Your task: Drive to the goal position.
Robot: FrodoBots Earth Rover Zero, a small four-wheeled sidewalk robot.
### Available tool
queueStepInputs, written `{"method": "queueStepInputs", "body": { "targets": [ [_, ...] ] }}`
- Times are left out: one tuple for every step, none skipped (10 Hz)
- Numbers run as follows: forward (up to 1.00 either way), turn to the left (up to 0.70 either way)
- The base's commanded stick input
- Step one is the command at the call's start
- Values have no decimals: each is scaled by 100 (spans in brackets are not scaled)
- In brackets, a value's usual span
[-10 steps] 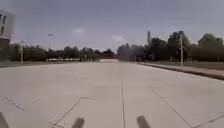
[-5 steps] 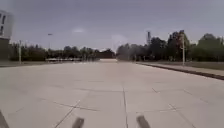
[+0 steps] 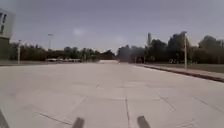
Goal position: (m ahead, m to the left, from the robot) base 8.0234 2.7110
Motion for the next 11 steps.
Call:
{"method": "queueStepInputs", "body": {
  "targets": [
    [70,0],
    [70,0],
    [70,0],
    [70,0],
    [70,0],
    [70,0],
    [70,0],
    [70,0],
    [70,0],
    [70,0],
    [70,0]
  ]
}}
